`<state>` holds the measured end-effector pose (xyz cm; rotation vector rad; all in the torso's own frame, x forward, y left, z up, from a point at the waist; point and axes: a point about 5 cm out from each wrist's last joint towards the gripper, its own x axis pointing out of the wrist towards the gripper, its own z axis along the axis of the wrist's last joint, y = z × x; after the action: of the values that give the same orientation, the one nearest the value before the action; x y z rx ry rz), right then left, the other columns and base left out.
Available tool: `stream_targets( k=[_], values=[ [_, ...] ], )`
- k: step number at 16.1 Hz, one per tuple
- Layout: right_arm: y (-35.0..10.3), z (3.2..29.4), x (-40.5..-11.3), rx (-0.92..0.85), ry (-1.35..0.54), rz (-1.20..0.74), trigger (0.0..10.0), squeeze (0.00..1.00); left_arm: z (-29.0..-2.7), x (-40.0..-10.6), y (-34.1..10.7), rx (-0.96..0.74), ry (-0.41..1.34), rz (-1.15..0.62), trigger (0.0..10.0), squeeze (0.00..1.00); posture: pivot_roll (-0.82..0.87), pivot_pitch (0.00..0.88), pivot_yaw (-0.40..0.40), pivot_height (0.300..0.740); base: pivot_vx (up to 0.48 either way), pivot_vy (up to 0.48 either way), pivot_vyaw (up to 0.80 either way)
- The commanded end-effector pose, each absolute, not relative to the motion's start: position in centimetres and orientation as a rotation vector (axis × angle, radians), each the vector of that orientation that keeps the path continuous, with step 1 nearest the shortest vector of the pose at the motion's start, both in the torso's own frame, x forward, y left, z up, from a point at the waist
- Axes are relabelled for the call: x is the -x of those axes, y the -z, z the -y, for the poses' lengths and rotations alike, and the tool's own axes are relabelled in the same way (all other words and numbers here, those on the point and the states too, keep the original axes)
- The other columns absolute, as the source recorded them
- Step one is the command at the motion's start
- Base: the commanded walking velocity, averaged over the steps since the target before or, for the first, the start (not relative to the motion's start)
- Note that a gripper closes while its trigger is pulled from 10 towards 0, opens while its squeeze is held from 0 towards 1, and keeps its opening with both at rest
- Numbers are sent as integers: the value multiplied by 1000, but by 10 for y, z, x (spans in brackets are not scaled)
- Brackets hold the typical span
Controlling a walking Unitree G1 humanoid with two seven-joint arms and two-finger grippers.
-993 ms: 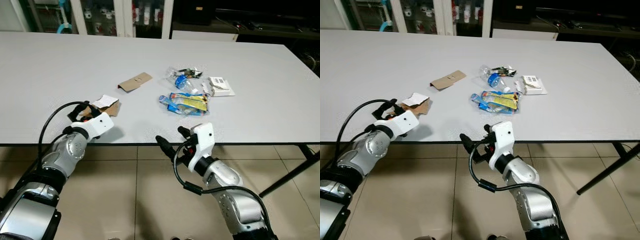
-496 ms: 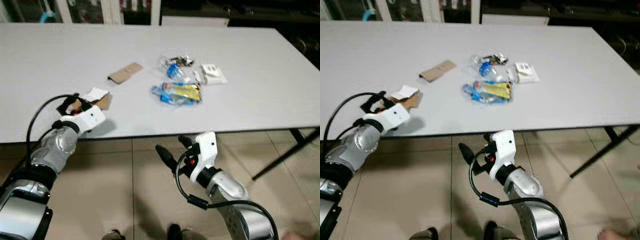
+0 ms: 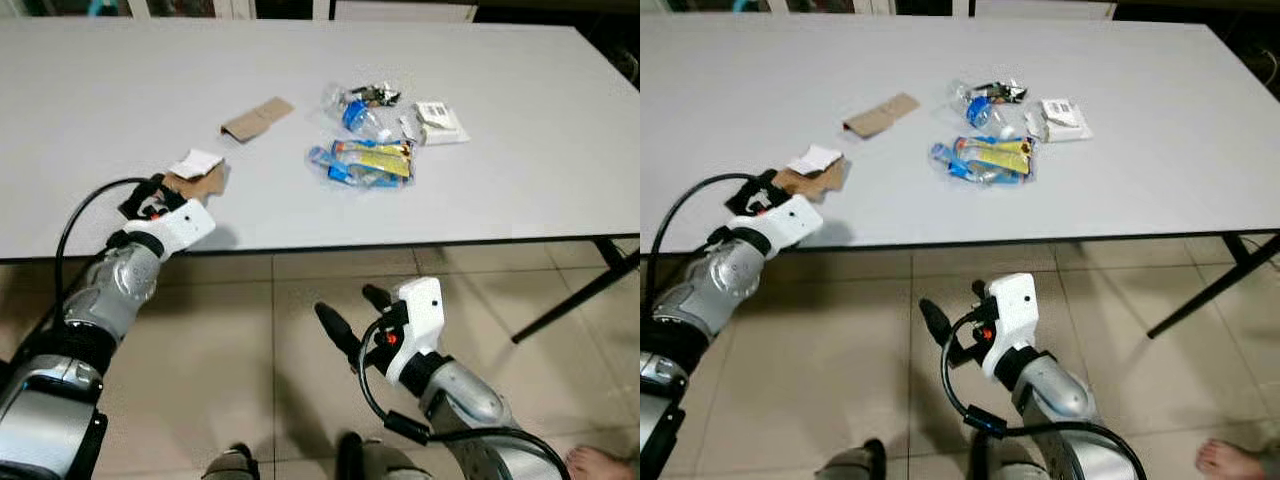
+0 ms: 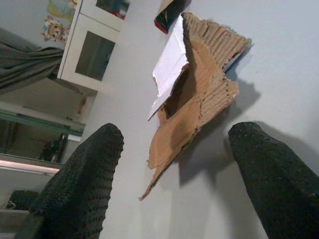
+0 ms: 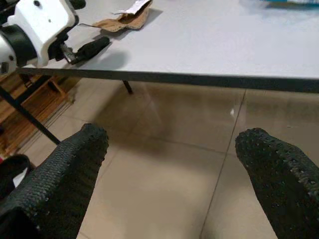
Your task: Picking trash to rubbish bin
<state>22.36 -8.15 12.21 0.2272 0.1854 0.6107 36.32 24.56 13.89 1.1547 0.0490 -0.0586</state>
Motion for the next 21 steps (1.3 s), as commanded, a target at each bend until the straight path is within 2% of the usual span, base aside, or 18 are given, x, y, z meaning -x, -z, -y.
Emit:
stream_targets(
  k=[1,8,19,20,21],
  values=[
    [-124,83,-221,-233,-607,-189,10000,0,-251,-337,-79,-1177,184,-309,0,0,-184,343,-100,740,0,0,0],
    [-122,79,-208,-259,-589,-224,10000,0,-259,-329,-74,-1175,190,-320,0,0,-181,375,-89,740,0,0,0],
    [-119,77,-203,-273,-574,-245,10000,0,-257,-327,-74,-1172,188,-309,0,0,-176,379,-85,740,0,0,0],
    [-119,77,-204,-274,-573,-246,10000,0,-251,-329,-77,-1120,163,-273,10000,0,-174,377,-83,740,0,0,0],
    [-119,77,-204,-274,-571,-247,10000,0,-246,-329,-80,-1021,125,-237,10000,0,-173,376,-82,740,0,0,0]
  ],
)
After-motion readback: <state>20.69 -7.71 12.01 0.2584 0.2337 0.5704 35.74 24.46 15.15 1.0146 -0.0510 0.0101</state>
